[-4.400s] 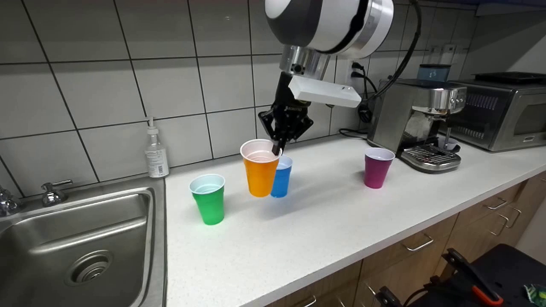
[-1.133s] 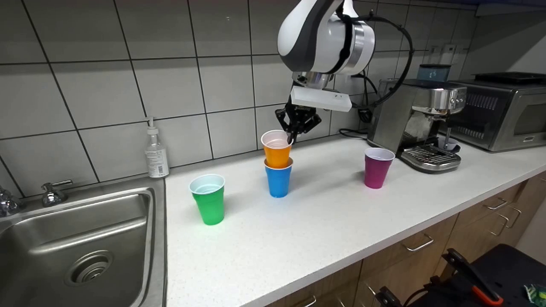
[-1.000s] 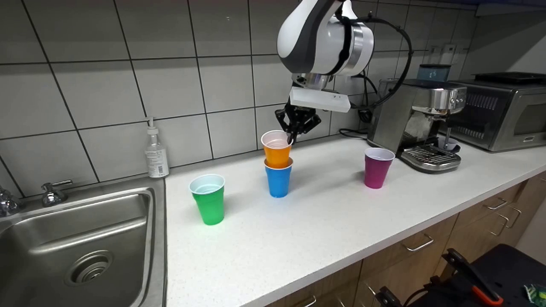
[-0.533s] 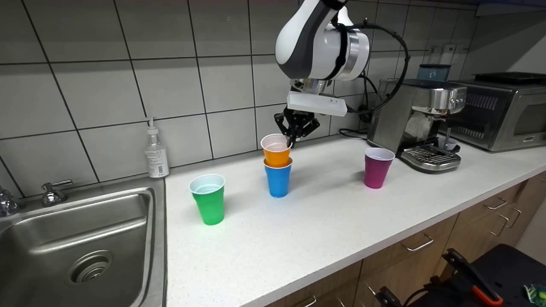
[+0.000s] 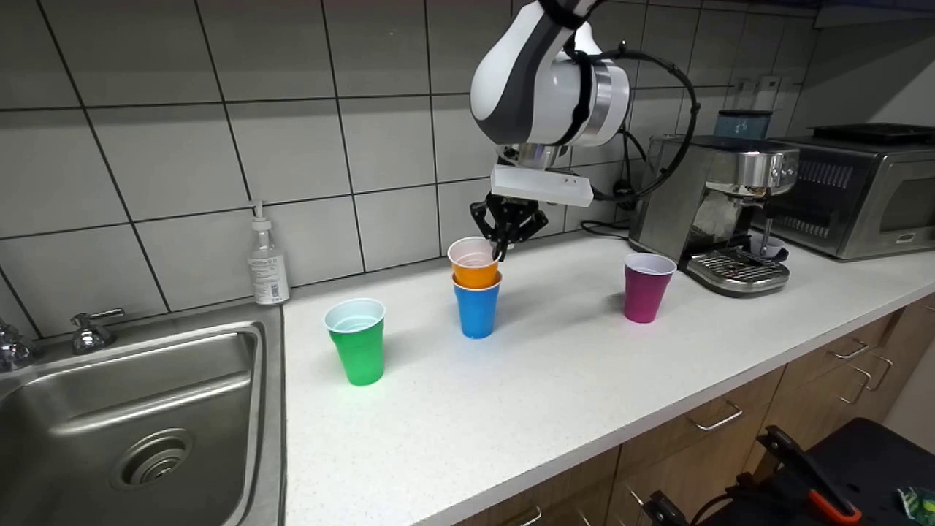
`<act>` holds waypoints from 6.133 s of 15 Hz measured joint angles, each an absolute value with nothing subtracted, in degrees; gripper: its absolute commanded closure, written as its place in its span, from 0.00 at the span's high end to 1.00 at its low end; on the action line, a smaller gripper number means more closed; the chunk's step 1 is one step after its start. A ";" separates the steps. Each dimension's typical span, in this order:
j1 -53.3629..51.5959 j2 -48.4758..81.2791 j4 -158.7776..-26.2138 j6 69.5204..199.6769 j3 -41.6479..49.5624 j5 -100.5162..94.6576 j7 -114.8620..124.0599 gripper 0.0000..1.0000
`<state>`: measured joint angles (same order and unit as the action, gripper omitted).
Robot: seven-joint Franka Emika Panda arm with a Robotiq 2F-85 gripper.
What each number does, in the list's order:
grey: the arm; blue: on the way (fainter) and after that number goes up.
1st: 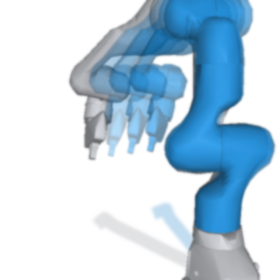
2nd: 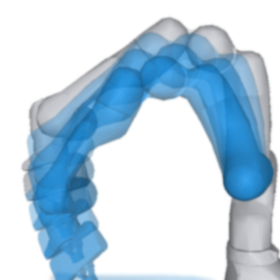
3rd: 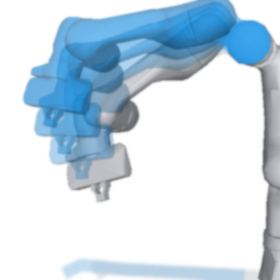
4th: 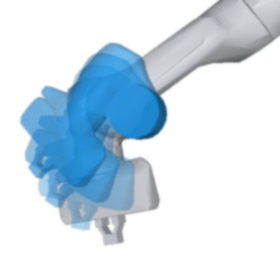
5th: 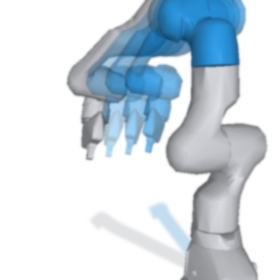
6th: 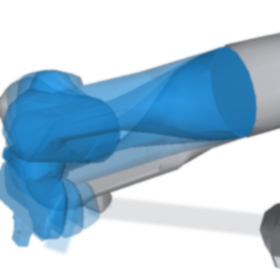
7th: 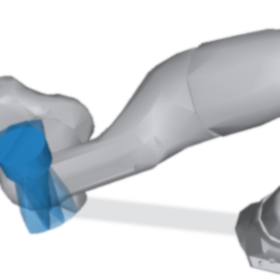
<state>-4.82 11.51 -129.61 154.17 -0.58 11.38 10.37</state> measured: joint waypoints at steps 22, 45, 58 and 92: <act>-4.82 11.02 -129.59 152.54 -0.60 11.36 11.00 0.96; -4.82 15.44 -129.09 158.25 -0.60 11.25 11.01 1.00; -6.33 21.20 -125.50 159.94 1.12 8.23 14.71 1.00; -6.57 20.35 -124.73 161.27 0.84 8.64 15.21 0.01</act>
<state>-6.57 20.35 -124.73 161.27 0.84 8.64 15.21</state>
